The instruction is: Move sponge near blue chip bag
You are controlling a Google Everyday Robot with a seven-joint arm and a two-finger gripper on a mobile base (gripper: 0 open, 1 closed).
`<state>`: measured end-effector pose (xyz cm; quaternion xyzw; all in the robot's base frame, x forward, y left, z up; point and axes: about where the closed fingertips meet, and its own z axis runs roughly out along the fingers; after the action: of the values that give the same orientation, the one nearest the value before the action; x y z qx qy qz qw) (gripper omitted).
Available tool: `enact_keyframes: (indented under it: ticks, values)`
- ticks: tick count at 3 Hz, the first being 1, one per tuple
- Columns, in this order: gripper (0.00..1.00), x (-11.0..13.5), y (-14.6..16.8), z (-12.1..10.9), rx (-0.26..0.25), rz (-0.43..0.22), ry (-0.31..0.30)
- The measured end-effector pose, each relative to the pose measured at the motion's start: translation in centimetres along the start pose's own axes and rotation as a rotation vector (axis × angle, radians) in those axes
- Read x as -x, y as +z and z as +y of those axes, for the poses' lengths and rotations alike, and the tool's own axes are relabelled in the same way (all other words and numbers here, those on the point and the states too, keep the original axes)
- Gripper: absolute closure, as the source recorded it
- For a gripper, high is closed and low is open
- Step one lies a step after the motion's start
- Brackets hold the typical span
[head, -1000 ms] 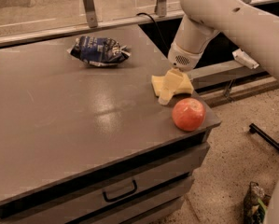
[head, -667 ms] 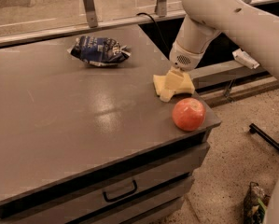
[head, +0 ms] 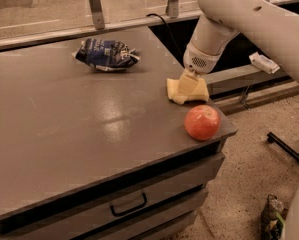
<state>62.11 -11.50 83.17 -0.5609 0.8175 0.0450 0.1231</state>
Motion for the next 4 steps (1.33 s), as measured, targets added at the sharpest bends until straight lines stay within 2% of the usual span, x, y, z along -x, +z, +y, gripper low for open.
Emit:
enact_keyframes:
  ticks: [1,3,4]
  values:
    - [0.59,0.0,0.0,0.0,0.0,0.0,0.0]
    - [0.6,8.3,-0.5,-4.1,-0.071,-0.183,-0.117]
    - [0.55,11.4,-0.4,-5.5,-0.087,-0.219,-0.154]
